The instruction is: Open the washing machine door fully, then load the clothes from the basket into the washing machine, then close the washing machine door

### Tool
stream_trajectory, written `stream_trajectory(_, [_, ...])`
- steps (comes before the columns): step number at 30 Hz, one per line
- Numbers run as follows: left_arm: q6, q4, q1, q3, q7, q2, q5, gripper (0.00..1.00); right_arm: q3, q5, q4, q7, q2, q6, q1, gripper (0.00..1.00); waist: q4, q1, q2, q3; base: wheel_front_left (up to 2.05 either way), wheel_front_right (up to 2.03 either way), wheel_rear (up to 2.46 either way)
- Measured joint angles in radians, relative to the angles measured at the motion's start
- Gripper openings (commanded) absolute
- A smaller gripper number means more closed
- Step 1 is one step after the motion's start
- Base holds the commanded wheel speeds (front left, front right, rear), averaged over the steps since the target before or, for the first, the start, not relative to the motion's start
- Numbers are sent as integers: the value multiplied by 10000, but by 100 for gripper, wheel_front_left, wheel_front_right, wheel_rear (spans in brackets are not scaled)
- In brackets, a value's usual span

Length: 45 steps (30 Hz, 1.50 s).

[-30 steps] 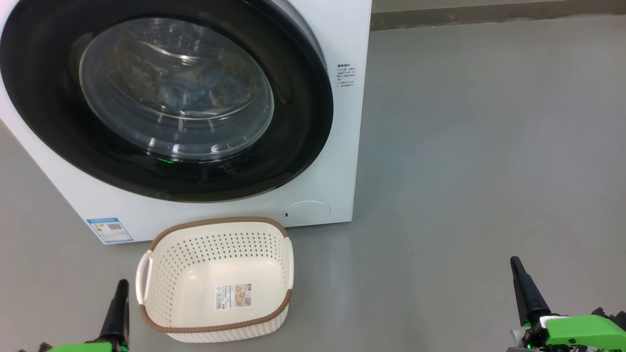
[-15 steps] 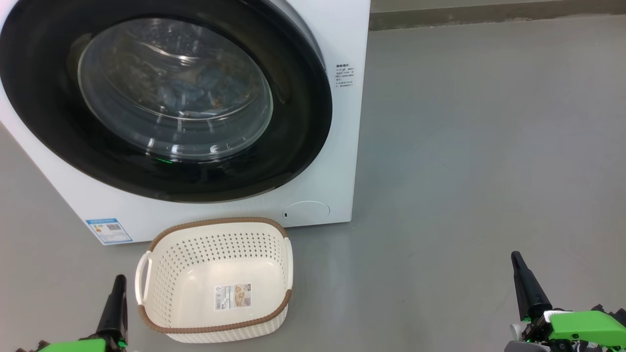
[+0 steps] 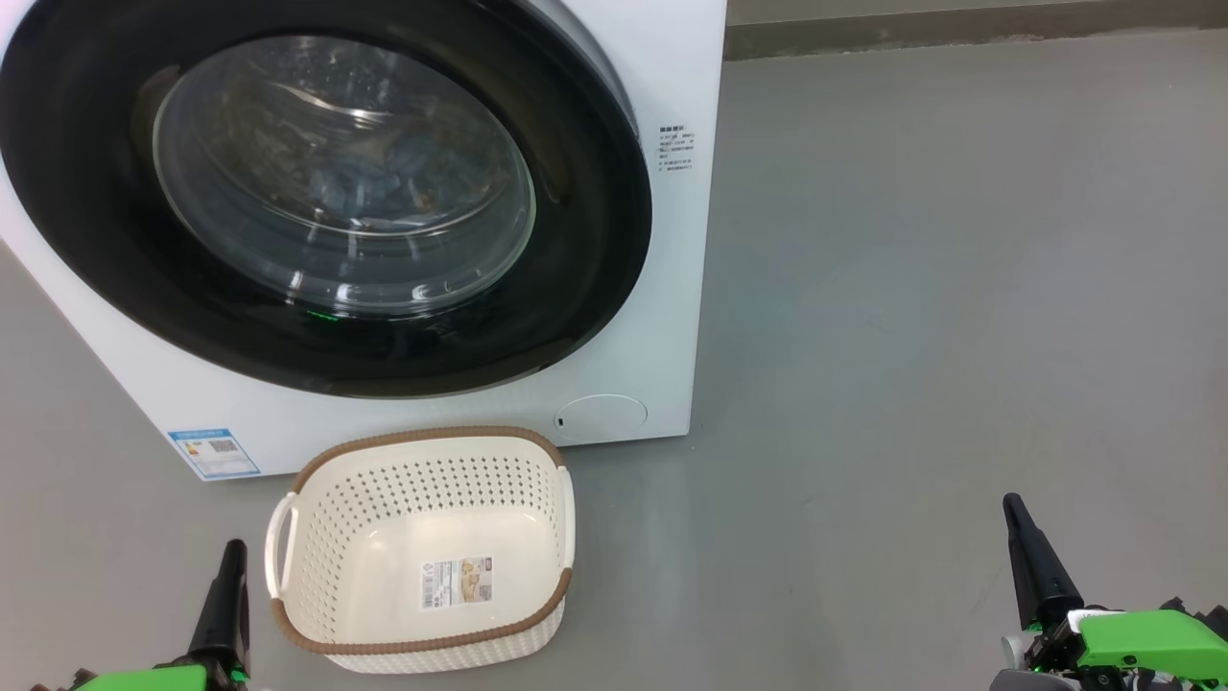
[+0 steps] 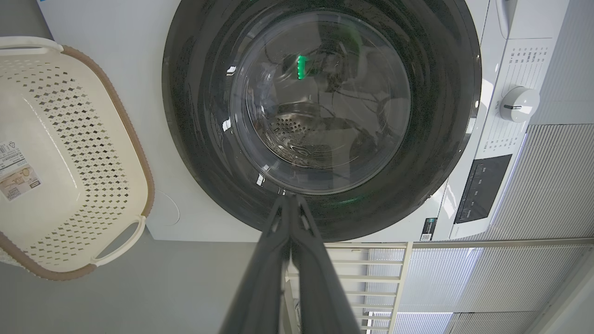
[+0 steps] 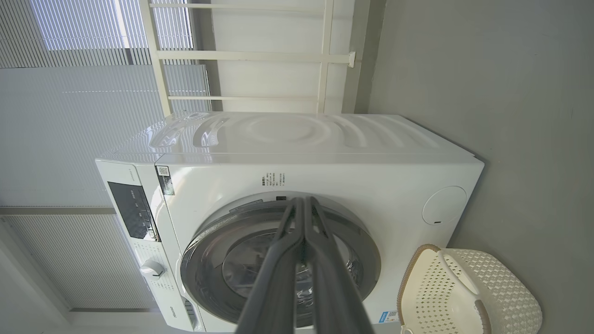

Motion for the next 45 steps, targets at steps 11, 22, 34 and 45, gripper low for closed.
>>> stream_trajectory(11, [0,0,0,15,2,-4,0,0,-19,0,0,15,21,0,0,0,0,1,0,0,0,0,0])
stream_trajectory(22, [0,2,0,33,4,-17,2,0,-38,-2,2,42,35,0,0,0,0,0,0,0,0,0,0])
stream_trajectory(34, [0,2,0,52,35,-69,4,0,-67,-29,2,46,48,0,0,0,0,1,0,0,0,0,0])
stream_trajectory(45, [0,2,0,63,88,-77,4,0,-88,-33,2,58,61,0,0,0,0,0,-1,0,0,0,0])
